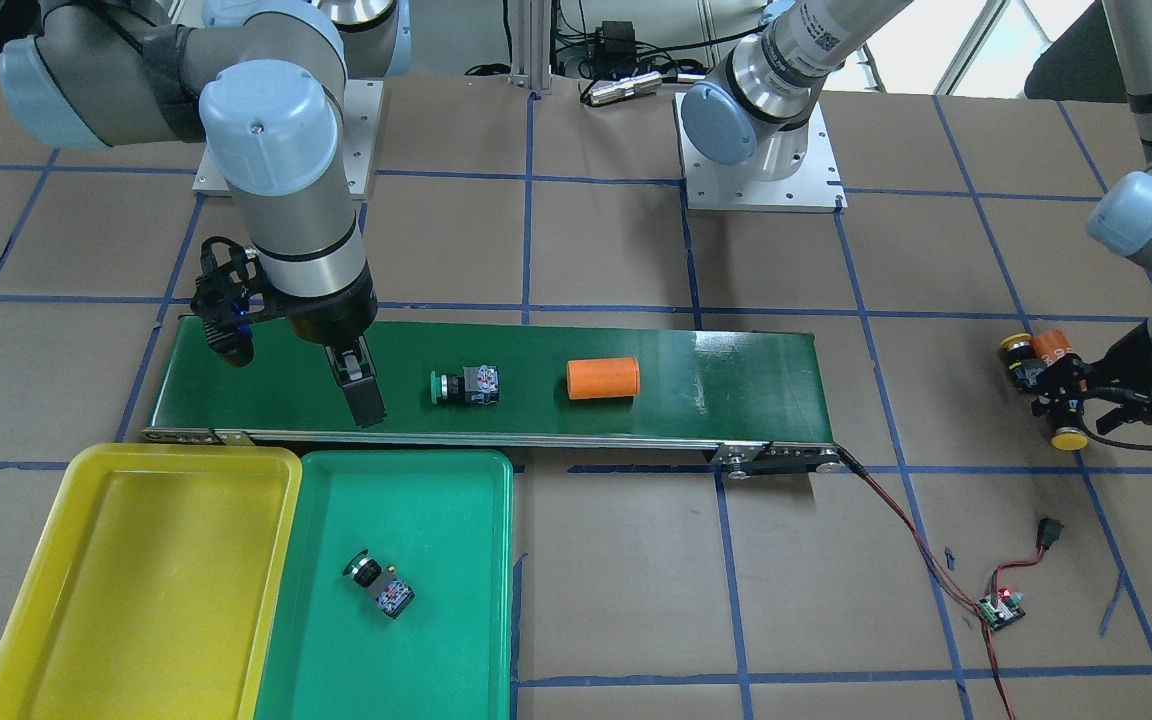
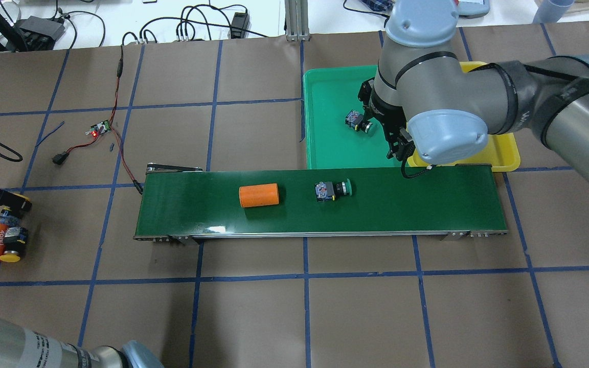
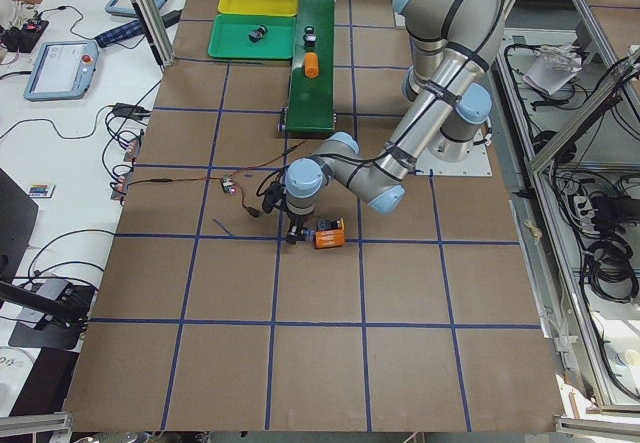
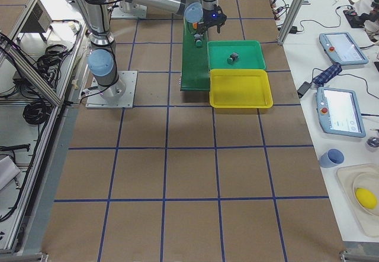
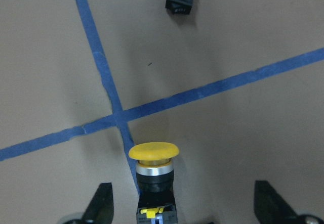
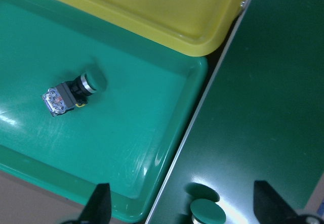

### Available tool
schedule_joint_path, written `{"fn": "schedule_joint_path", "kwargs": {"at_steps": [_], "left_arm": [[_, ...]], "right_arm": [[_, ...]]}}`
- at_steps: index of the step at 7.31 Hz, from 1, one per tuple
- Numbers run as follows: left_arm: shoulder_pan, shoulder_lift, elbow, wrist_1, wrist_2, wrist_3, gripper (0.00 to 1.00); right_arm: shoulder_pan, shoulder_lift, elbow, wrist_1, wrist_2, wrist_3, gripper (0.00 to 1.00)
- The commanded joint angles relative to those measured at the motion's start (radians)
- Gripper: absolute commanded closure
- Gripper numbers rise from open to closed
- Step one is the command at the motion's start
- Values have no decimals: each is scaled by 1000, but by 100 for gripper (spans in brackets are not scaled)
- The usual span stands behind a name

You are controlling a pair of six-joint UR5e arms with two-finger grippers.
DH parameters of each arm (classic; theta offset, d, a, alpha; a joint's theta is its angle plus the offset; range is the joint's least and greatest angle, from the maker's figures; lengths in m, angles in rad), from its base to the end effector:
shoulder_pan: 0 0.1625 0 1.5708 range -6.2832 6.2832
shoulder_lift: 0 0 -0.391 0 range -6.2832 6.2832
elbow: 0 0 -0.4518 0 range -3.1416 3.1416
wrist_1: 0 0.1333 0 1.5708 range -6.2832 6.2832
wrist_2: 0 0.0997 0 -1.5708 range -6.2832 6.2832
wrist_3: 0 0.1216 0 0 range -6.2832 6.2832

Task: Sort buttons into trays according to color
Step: 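Grasp a yellow-capped button with left gripper while right returns to belt end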

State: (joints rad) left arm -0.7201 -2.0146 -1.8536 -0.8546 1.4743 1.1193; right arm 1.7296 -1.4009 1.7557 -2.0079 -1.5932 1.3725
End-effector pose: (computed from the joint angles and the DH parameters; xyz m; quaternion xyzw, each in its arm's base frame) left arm 0.3584 -0.5073 0.0934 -0.1335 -0.9899 0.0373 0.0310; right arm 0.2237 -0.5709 0.2780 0.5701 0.8204 -0.0374 0.0204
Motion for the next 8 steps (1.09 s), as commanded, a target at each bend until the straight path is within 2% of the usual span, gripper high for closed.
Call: {"fn": "schedule_joint_path", "kwargs": {"at_steps": [1,2,3,5,6,8], "left_arm": [[17,-19,5,17,9,5,35],[17,-15,2,17,26,5,63],[17,-7,4,16,27,7,79],[16,-3,8,13,29,8,96],[5,22,16,-3,28,10,100],[-54,91,-2,-59,15,75,99]], "right_arm": [[-7,-23,1,61,4,123,0],[-18,-21,1,61,34,128,0],[-24,-4,7,64,106,151,0],[-18,33,30,87,113,200,0],[-15,33,42,89,113,207,0],[-8,39,86,72,116,208,0]]}}
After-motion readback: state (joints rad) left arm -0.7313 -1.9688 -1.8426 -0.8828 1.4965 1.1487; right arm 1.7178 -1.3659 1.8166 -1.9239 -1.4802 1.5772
